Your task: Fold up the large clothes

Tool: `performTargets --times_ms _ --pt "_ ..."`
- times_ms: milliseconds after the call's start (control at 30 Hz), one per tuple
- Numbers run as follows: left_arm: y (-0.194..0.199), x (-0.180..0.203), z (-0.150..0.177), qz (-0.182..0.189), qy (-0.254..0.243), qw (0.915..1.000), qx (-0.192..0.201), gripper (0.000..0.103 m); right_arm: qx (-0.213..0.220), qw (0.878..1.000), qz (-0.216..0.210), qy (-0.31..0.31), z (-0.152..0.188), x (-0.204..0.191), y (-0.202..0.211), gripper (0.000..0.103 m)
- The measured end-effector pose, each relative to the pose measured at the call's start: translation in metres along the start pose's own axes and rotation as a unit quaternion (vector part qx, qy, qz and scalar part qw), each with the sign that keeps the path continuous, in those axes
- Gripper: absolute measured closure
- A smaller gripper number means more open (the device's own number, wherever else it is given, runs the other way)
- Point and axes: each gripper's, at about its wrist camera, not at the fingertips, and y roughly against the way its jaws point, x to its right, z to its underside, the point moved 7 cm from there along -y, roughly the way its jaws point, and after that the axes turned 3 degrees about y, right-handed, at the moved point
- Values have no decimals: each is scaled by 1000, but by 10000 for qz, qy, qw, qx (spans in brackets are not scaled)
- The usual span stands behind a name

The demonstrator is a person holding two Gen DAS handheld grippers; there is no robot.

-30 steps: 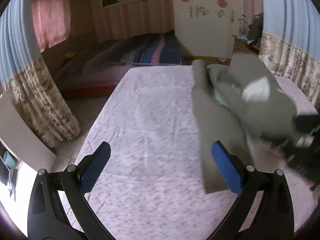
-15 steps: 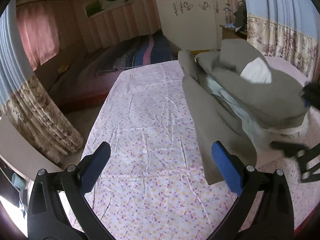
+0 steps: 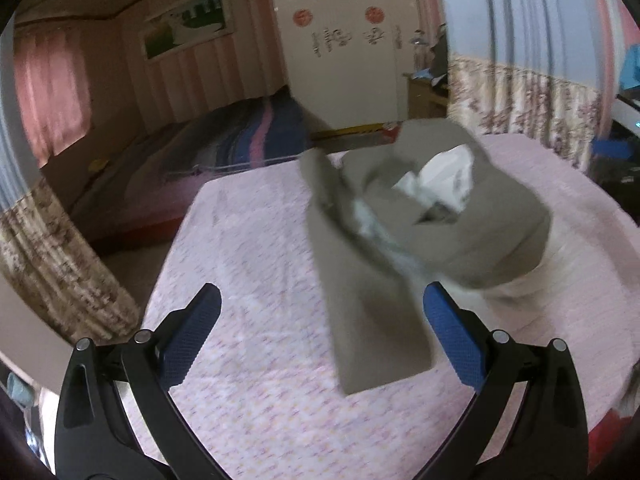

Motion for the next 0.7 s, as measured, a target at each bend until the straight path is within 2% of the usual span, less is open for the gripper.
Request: performTargets --times_ms 100,167,267,367,400,433,467,500,533,567,600,700 --pt "-4 25 -17 378 -42 9993 42 3 -270 9931 -508 -1023 22 32 -35 22" --pt "-7 42 -26 593 -107 9982 54 3 -288 9876 -651 -1397 33 41 -45 22" --pt "-19 71 -38 904 -348 9953 0 3 -343 9818 -825 -1675 42 52 -60 22" --pt "-47 97 -41 1106 -600 9918 -236 3 -687 9760 -1101 -1749 51 40 -84 24" --pt "-60 105 -39 1144 -710 9901 -388 3 -774 9736 -1295 -1711 55 32 -91 36" --pt "-69 111 -36 1203 -833 9882 -451 4 -795 9728 -1434 -1636 54 21 -97 52" --pt "-75 113 -33 1248 -919 9867 -482 19 -780 9735 -1464 -1574 54 18 -101 54" --pt "-83 116 -25 1424 -984 9826 -675 47 -764 9756 -1443 -1469 54 13 -104 60" --pt "-89 117 -18 1717 -905 9765 -934 61 -796 9770 -1459 -1337 52 6 -108 65" --pt "-92 114 -13 1816 -817 9743 -1057 66 -795 9783 -1459 -1236 50 1 -111 68" --pt "-93 109 -9 1733 -835 9755 -1065 73 -748 9823 -1412 -981 46 -11 -113 73" --pt "-84 89 -6 1556 -729 9807 -938 82 -465 9907 -1260 -231 26 -47 -105 84"
